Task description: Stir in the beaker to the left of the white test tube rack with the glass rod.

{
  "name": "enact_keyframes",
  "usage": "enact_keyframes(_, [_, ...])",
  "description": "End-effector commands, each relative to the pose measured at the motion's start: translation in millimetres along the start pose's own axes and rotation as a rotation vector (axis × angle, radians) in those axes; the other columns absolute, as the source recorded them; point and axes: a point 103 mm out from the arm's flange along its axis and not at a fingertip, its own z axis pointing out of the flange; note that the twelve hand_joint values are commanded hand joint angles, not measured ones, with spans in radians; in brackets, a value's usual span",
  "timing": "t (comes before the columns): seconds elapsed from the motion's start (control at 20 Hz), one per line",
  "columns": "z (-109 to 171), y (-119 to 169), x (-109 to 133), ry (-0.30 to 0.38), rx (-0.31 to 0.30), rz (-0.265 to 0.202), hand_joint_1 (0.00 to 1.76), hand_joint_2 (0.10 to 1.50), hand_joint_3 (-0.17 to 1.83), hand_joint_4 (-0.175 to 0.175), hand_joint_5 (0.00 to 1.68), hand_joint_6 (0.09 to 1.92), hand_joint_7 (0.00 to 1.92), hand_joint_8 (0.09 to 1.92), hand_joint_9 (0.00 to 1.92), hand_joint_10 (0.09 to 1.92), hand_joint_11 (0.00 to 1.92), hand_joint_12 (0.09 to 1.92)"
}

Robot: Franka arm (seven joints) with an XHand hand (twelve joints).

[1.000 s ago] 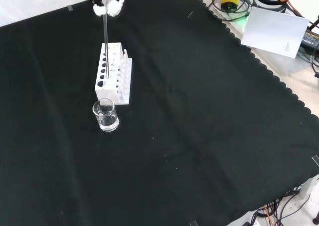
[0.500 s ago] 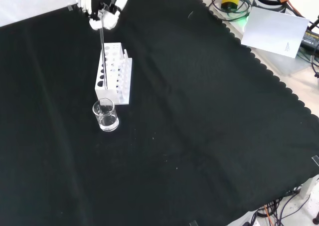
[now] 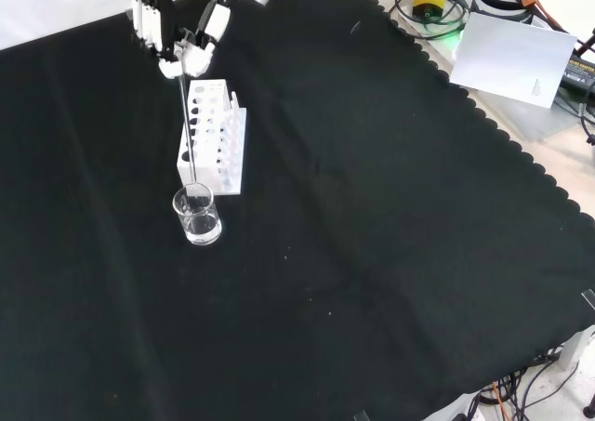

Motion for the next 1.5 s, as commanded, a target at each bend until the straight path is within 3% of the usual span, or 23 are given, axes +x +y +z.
enact_keyframes(0.05, [17.0, 20.4, -3.7, -0.004, 0.028, -0.031, 1.3, 0.98, 0.11, -0.175, 1.29, 0.14, 1.18, 1.01, 1.75, 0.54, 1.18, 0.8])
enact_keyframes(1.15, [72.1, 41.0, -20.8, -0.032, 0.12, -0.026, 1.3, 0.99, 0.09, -0.175, 1.29, 0.13, 1.17, 1.02, 1.74, 0.56, 1.18, 0.8])
enact_keyframes(1.5, [73.6, 34.7, -25.8, -0.035, 0.135, -0.017, 1.3, 0.99, 0.09, -0.175, 1.29, 0.13, 1.17, 1.02, 1.74, 0.56, 1.18, 0.8])
